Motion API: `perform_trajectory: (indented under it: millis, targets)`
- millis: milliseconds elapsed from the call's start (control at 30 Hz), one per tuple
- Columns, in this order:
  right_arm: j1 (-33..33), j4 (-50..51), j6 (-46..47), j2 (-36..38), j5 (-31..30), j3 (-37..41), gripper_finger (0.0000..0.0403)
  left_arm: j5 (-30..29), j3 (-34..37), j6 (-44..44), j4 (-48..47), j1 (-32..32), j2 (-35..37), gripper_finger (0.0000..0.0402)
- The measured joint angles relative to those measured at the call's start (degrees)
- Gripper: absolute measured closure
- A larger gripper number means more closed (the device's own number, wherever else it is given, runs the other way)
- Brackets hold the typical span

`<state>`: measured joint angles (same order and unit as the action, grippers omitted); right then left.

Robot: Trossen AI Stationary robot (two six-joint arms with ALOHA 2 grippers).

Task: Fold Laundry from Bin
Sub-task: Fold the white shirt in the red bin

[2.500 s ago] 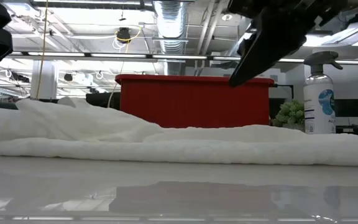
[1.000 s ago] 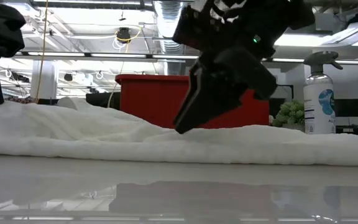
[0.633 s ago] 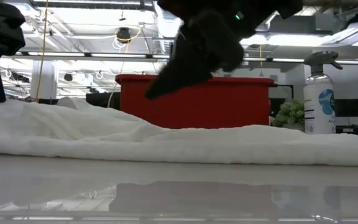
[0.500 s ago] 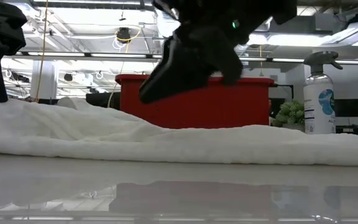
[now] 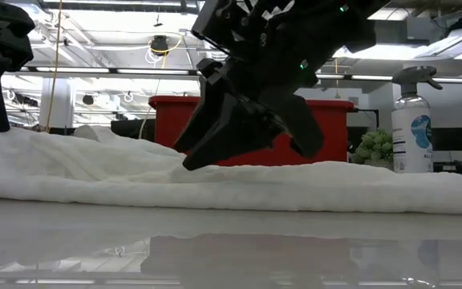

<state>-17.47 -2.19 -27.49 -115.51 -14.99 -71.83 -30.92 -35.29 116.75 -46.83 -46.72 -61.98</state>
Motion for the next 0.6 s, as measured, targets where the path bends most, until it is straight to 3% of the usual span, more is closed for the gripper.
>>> perform_trajectory:
  millis: [600]
  targets:
    - [3.1,-1.3,-6.5,-0.1,4.8,0.0,0.0207,-0.9,0.0,0.8,0.0,0.0,0.0,0.0401]
